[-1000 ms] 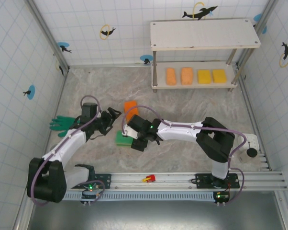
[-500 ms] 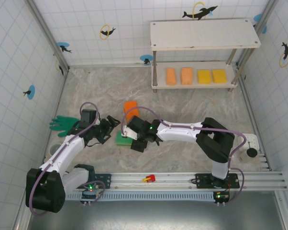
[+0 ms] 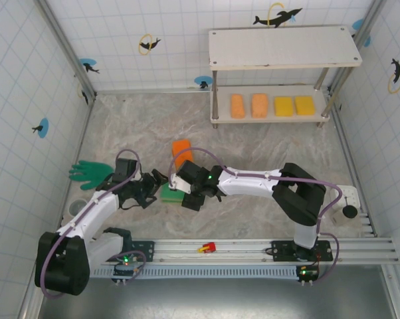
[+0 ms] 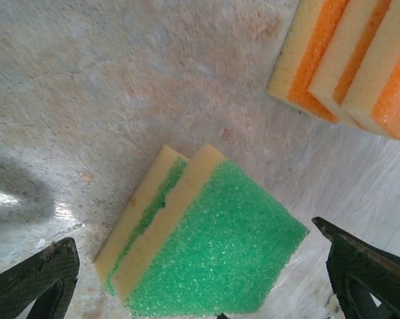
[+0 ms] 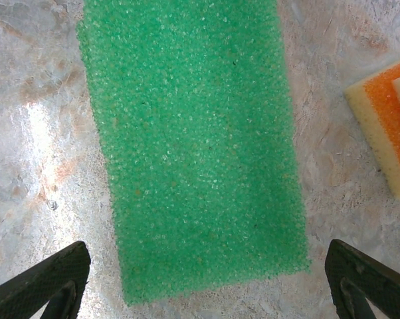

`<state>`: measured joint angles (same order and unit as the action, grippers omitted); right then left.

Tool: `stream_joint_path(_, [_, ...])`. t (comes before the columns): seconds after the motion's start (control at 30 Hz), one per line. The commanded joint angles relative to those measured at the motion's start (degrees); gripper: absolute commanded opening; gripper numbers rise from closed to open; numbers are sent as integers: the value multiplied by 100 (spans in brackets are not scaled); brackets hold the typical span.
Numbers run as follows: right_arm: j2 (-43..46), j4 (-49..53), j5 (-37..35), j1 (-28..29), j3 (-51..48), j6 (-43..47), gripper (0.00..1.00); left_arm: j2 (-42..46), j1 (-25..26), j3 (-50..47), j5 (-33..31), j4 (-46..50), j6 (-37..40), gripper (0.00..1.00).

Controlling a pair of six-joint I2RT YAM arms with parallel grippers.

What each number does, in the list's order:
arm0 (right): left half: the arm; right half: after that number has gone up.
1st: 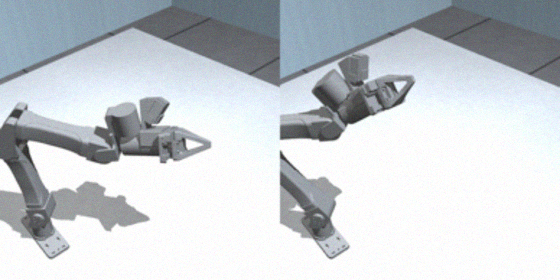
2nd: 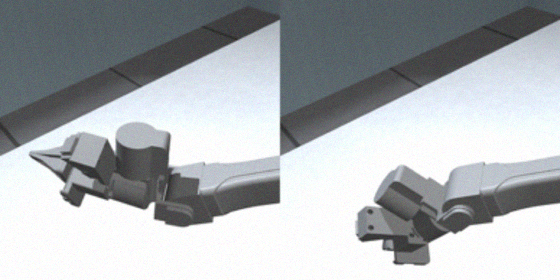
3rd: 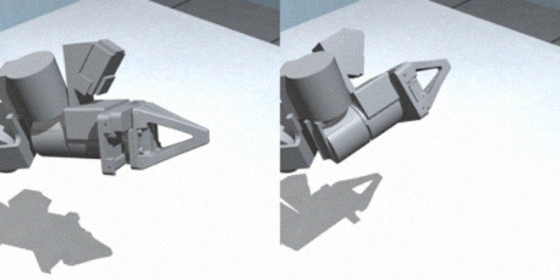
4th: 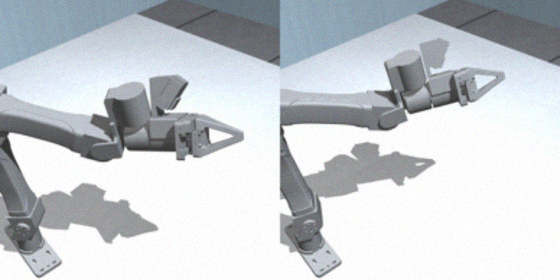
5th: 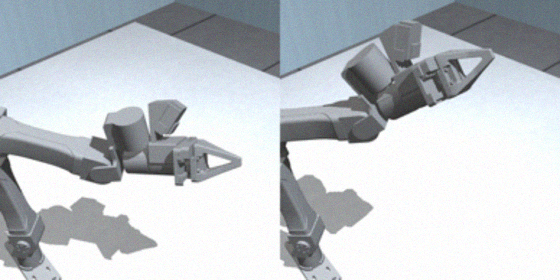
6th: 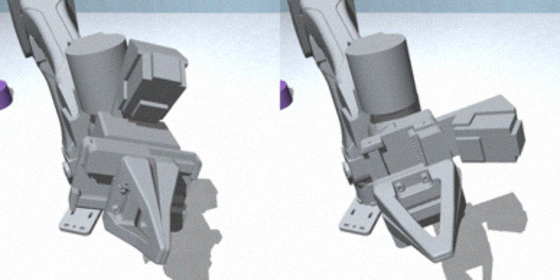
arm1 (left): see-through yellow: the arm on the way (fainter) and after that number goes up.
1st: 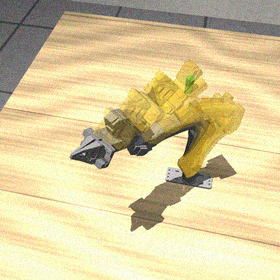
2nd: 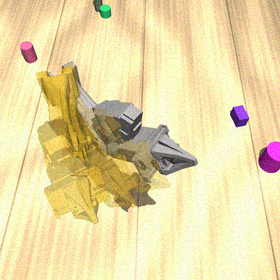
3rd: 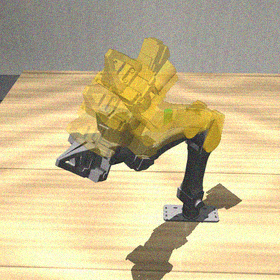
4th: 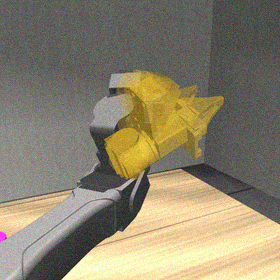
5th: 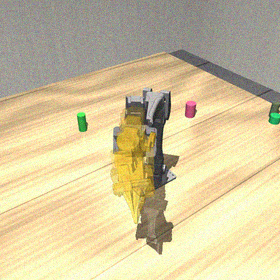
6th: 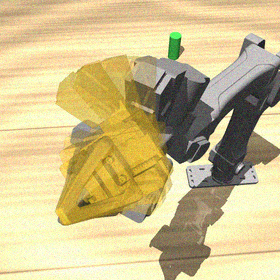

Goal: Place and organize the cleaning sponges onto the shelf

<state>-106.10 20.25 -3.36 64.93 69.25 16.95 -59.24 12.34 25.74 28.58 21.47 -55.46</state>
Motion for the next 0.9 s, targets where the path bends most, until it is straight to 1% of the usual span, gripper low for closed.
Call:
stream_joint_path(0.0, [13, 67, -20, 13, 84, -8, 94, 52, 78, -109, 126, -106, -84, 97])
stream_joint_path(0.37, [-14, 81, -16, -4, 97, 10, 94, -176, 292, -166, 214, -498, -254, 97])
stream_joint_path(0.87, [59, 61, -42, -67, 9, 27, 94, -341, 578, -96, 148, -685, -446, 97])
